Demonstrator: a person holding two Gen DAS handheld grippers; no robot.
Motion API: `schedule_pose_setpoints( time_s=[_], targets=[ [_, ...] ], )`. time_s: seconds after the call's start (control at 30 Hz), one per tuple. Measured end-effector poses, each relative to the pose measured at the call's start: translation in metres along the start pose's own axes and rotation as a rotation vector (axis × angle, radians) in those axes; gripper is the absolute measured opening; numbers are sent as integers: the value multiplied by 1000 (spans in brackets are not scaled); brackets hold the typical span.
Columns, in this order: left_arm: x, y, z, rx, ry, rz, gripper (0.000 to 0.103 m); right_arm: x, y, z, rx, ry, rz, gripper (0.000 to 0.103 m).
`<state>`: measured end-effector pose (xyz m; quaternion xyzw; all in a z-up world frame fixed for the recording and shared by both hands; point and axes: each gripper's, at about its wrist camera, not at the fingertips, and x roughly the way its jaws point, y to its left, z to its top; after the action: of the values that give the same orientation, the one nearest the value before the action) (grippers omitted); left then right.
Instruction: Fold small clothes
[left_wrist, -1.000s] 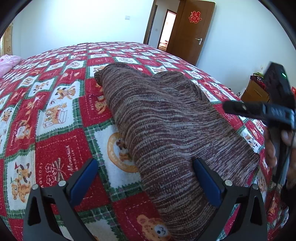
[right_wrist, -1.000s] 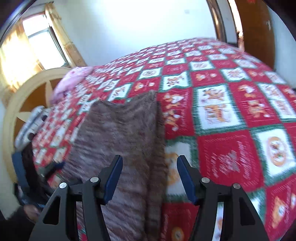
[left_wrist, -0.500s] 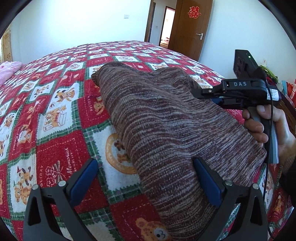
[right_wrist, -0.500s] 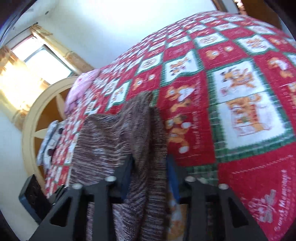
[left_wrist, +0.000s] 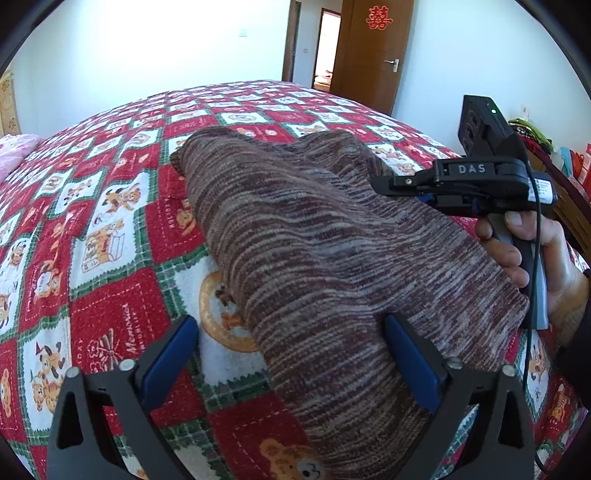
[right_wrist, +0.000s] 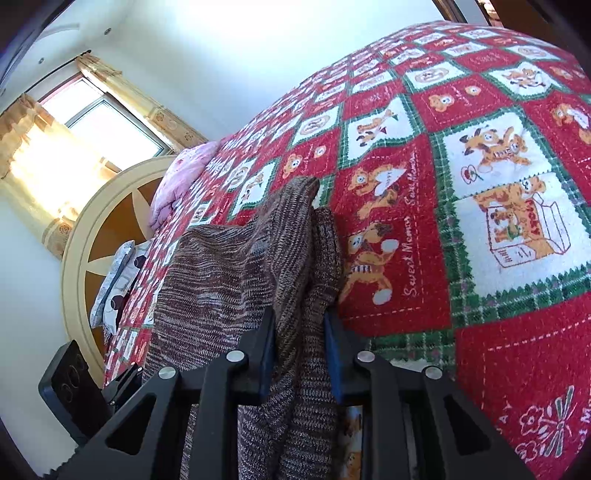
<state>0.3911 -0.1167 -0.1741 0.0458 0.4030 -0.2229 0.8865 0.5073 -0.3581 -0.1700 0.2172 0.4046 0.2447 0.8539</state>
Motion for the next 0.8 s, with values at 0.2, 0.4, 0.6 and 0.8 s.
schedule_pose_setpoints(
  time_s=[0.2, 0.4, 0.6, 0.8],
  targets=[
    [-3, -12, 0, 32, -8, -32, 75, -2, 1, 0, -16, -10, -14, 23],
    [-10, -29, -1, 94, -34, 12, 54, -1, 9, -2, -57, -24, -71, 23],
    [-20, -36, 1, 128, -22, 60, 39, -12, 26, -8, -84, -40, -165, 17],
    [-34, -36, 0, 125, -21, 63, 36, -33, 37, -17, -58, -95, -147, 16]
  ],
)
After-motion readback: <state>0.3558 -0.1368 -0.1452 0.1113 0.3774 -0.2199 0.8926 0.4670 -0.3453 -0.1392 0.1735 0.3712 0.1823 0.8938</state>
